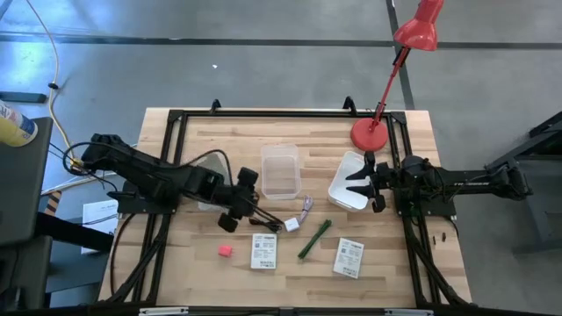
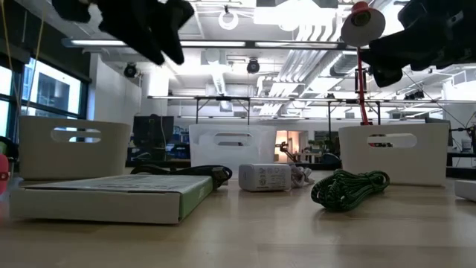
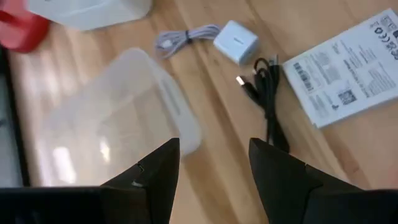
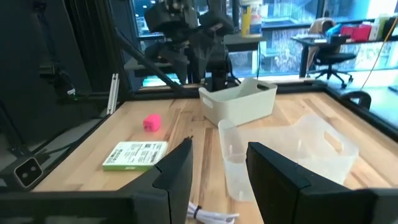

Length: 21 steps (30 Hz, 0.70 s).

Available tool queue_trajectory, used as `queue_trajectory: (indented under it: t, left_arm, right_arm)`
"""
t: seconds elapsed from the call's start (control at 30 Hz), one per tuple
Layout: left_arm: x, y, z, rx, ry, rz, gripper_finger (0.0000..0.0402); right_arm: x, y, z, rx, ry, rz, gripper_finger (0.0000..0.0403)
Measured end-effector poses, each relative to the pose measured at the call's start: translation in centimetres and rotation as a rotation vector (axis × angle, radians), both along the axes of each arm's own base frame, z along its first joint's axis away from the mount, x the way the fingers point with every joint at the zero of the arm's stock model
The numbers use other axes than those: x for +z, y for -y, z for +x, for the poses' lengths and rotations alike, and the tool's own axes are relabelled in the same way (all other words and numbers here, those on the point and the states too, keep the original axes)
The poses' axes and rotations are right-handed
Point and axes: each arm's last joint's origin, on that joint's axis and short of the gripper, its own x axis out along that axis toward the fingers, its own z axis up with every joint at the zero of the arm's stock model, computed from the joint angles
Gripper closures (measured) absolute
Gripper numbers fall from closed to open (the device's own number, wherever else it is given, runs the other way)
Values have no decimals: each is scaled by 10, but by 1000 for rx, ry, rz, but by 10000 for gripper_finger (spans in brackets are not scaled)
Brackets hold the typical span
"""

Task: Pick and place items into bin
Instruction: Put the black charger cable into the gray bin

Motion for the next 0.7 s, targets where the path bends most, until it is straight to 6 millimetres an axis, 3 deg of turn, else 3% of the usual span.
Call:
queue_trajectory:
  t: [0.33, 0.7]
  left_arm:
    - [-62, 24, 27, -69, -109, 2, 220]
    - [-94, 30, 46, -61, -114, -3, 220]
  right_arm:
    - [-1, 0, 1, 1, -14, 3, 261]
    - [-1, 0, 3, 18, -18, 70, 261]
